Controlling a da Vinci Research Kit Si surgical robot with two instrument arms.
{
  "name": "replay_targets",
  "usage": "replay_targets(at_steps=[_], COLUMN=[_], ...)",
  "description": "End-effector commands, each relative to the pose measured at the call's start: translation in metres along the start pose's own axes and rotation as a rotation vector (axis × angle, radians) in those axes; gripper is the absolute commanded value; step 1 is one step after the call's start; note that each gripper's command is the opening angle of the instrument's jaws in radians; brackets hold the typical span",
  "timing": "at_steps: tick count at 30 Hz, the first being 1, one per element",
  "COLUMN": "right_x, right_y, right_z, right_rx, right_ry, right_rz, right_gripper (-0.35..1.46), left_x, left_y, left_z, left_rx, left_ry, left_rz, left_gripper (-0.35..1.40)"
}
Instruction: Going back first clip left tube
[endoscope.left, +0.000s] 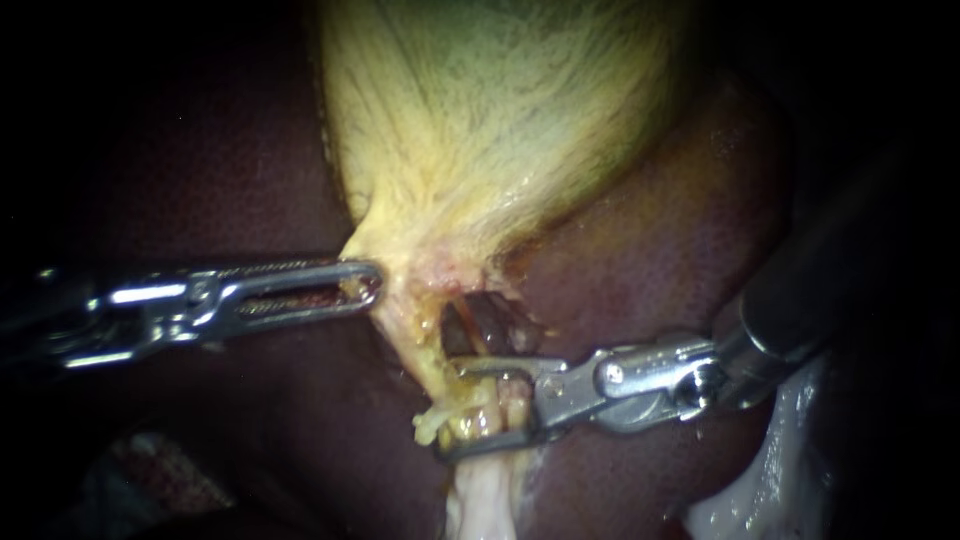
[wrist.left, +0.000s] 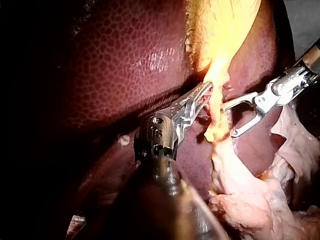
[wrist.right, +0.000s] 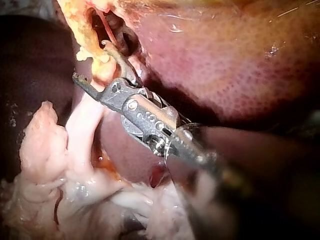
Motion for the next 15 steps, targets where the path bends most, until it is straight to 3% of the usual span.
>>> replay_targets(at_steps=[1,3,9,15], right_x=[0.0001,0.0006,0.0028,0.0049], right_y=[-0.0002,-0.0006,-0.0011,-0.0003], right_z=[-0.0006,-0.0023,-0.0068,-0.0099], right_rx=[0.003,-0.002,-0.118,-0.153], right_ry=[0.001,0.004,0.013,-0.008], right_rz=[0.024,0.081,0.166,0.020], right_gripper=[0.60,0.60,0.60,0.60], left_x=[0.0001,0.0001,0.0002,0.0003], left_y=[0.0003,0.0006,0.0012,0.0012], left_z=[0.0003,0.0004,0.0009,0.0010], left_rx=[0.000,0.001,0.001,0.000], left_ry=[0.001,0.001,0.000,-0.001], left_rz=[0.000,0.000,0.002,0.002], left_gripper=[-0.35,-0.35,-0.35,-0.35])
